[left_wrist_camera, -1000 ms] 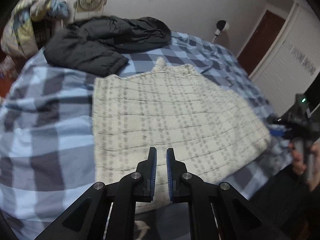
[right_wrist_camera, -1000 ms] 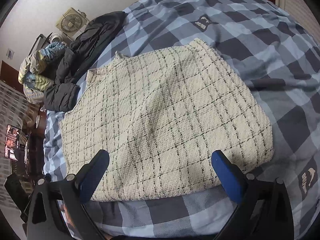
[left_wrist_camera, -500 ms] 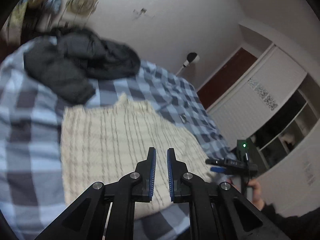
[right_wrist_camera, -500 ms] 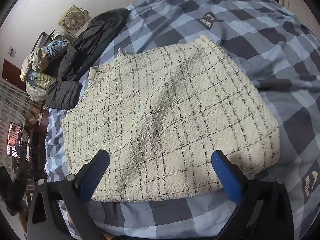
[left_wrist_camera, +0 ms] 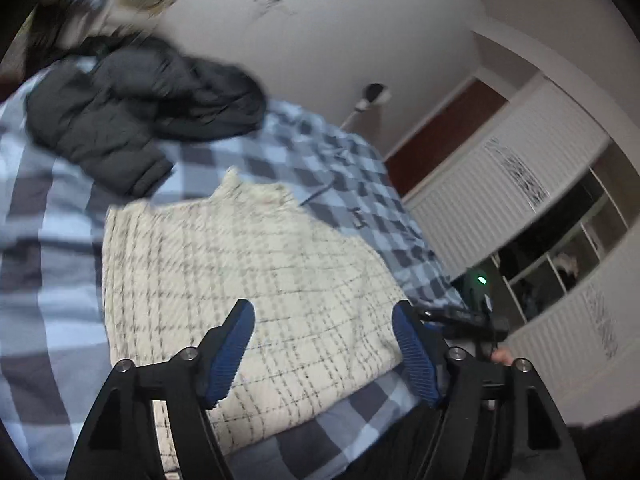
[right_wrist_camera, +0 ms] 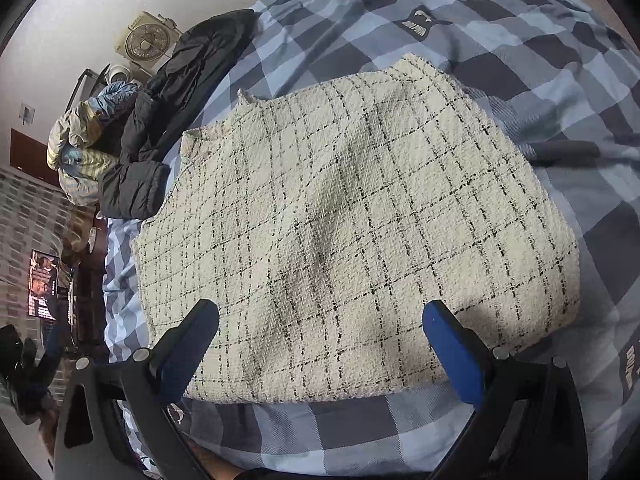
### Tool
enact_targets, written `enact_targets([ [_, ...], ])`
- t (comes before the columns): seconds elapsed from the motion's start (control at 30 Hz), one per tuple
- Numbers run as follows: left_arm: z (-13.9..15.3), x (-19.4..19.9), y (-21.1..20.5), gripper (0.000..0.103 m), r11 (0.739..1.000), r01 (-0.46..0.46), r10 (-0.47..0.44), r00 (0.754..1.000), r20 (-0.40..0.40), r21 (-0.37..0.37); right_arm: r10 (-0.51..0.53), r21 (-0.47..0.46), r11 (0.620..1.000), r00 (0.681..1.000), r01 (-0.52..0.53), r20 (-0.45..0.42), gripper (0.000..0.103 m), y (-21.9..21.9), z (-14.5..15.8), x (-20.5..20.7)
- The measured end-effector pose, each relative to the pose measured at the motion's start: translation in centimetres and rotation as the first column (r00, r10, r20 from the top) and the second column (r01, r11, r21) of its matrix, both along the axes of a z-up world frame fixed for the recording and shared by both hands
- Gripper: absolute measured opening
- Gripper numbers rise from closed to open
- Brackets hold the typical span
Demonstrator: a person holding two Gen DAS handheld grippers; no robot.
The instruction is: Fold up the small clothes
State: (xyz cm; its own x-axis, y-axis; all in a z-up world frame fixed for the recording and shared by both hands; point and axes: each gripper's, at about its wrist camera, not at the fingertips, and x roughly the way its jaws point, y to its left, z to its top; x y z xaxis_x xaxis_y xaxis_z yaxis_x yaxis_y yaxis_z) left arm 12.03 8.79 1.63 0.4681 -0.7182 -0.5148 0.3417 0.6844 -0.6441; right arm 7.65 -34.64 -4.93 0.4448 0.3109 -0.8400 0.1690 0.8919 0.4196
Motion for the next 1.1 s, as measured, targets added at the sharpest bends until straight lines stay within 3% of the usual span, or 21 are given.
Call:
enact_targets([
  [0.03,-0.7,0.5,0.3,0.103,0.999,-0.033,0.033,0.999,-0.03,0.003,0.002,0.001,1.0,1.0,-0.002,-0.003,0.1,0.0,-0.1,0.0],
  [0.13,-2.7,2.1,1.5,0.103,0.991,-0.123,0.128,0.986,-0.111,0.05,0.003,0.006,1.0,1.0,-0.003,-0.005,0.1,0.0,0.0,0.0],
  [0.23,-5.0,3.8,1.6,0.103,0.96,-0.176,0.215,0.961,-0.175,0.218,0.002,0.018,1.0,1.0,-0.002,0.003,0.1,0.0,0.2,-0.1],
  [0.33,-8.0,5.1,0.8,0.103,0.912,-0.144,0.234,0.952,-0.2,0.384,0.005,0.016,1.0,1.0,-0.005,-0.001,0.1,0.1,0.0,0.0],
  [0.47,-11.5,6.0,0.1,0.103,0.895,-0.111,0.213,0.958,-0.195,0.432,0.018,0.01,1.0,1.0,-0.018,-0.021,0.1,0.4,-0.5,0.2],
  [0.6,-16.0,6.8,-0.3,0.103,0.872,-0.068,0.245,0.918,-0.312,0.485,0.021,0.006,1.0,0.999,-0.021,-0.028,0.1,0.5,-0.6,0.2],
  [0.7,-16.2,6.5,-0.3,0.103,0.869,-0.093,0.258,0.924,-0.284,0.486,0.025,0.004,1.0,0.999,-0.025,-0.041,0.1,0.7,-0.8,0.2],
  [0.8,-16.4,6.2,0.4,0.103,0.881,-0.175,0.326,0.898,-0.297,0.44,0.032,0.0,0.999,0.998,-0.032,-0.053,0.1,0.9,-1.0,0.3],
  [0.87,-16.5,6.4,0.3,0.103,0.875,-0.154,0.326,0.889,-0.322,0.46,0.039,0.001,0.999,0.997,-0.039,-0.06,0.1,1.0,-1.1,0.2],
  [0.93,-16.2,7.3,-0.3,0.103,0.859,-0.068,0.288,0.883,-0.37,0.508,0.048,0.001,0.999,0.997,-0.048,-0.064,0.1,1.2,-1.1,0.1],
  [1.0,-15.1,8.1,-0.3,0.101,0.838,-0.03,0.298,0.862,-0.41,0.545,0.052,0.002,0.999,0.997,-0.052,-0.061,0.1,1.3,-1.1,-0.1],
  [1.1,-10.7,9.8,0.7,0.1,0.811,-0.134,0.343,0.898,-0.277,0.569,0.054,0.008,0.999,0.997,-0.054,-0.059,0.1,1.3,-1.2,0.1],
])
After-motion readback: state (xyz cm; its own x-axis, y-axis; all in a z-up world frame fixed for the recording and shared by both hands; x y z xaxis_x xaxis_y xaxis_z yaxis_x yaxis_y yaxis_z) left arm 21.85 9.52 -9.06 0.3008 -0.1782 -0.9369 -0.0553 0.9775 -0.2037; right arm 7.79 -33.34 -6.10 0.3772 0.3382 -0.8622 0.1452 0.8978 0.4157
